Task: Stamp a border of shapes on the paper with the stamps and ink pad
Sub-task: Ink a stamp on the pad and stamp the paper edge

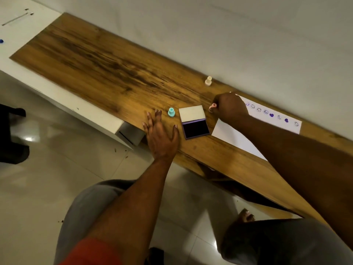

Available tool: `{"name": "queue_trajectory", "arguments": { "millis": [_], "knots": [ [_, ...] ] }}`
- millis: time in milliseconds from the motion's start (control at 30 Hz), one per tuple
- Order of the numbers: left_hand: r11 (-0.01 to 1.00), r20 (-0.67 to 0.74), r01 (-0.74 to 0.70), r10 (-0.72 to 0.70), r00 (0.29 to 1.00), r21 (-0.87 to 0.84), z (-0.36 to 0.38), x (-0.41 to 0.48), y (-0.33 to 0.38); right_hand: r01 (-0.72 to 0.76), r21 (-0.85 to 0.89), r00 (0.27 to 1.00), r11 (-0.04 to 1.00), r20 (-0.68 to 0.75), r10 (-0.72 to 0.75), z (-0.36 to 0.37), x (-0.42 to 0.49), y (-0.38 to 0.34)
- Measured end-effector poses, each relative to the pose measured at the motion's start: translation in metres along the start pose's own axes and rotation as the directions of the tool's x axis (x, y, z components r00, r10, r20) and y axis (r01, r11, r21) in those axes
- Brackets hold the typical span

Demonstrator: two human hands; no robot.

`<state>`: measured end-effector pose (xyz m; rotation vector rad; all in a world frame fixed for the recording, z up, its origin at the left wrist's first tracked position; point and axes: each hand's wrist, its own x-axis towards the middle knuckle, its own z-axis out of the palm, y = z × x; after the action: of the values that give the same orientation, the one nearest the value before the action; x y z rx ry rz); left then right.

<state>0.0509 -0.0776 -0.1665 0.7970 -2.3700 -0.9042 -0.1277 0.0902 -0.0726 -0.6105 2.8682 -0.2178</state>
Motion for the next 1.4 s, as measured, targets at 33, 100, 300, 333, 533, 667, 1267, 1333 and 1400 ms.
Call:
{"name": "queue_trajectory", "arguments": {
  "millis": [33,100,300,333,533,667,1267,1333,1400],
  "knots": [
    [0.999,0.014,-0.042,0.042,0.999,0.018,-0.002,-0.003,0.002,-0.005,0.012,1.000,1.000,-0.015,0.005,-0.001,-0.008,0.001],
    [0.988,0.070,-0.150,0.147,0.987,0.039,-0.005,-0.010,0.004,-0.008,0.046,0.999,0.999,-0.050,0.011,-0.002,-0.024,0.000],
    [0.954,0.183,-0.285,0.266,0.946,0.088,-0.009,-0.023,0.008,0.064,0.154,0.996,0.986,-0.074,-0.053,0.000,-0.064,-0.031],
    [0.953,0.191,-0.285,0.263,0.946,0.098,-0.010,-0.024,0.007,0.082,0.170,0.995,0.982,-0.064,-0.072,0.003,-0.067,-0.039],
    [0.956,0.222,-0.254,0.218,0.950,0.149,-0.012,-0.018,-0.003,0.178,0.197,0.983,0.964,-0.075,-0.167,0.022,-0.072,-0.081],
    [0.973,0.195,-0.218,0.199,0.960,0.082,-0.009,-0.020,-0.008,0.194,0.183,0.981,0.964,-0.067,-0.185,0.032,-0.068,-0.095],
    [0.999,0.154,0.034,-0.039,0.987,0.031,-0.006,-0.009,-0.019,0.426,-0.343,0.905,0.837,0.179,-0.386,0.047,-0.039,-0.112],
    [0.998,0.156,0.059,-0.064,0.986,0.036,-0.006,-0.009,-0.021,0.453,-0.346,0.892,0.822,0.185,-0.413,0.049,-0.038,-0.111],
    [0.996,0.160,0.076,-0.082,0.984,0.044,-0.006,-0.009,-0.023,0.463,-0.336,0.886,0.820,0.180,-0.427,0.049,-0.038,-0.110]
  ]
}}
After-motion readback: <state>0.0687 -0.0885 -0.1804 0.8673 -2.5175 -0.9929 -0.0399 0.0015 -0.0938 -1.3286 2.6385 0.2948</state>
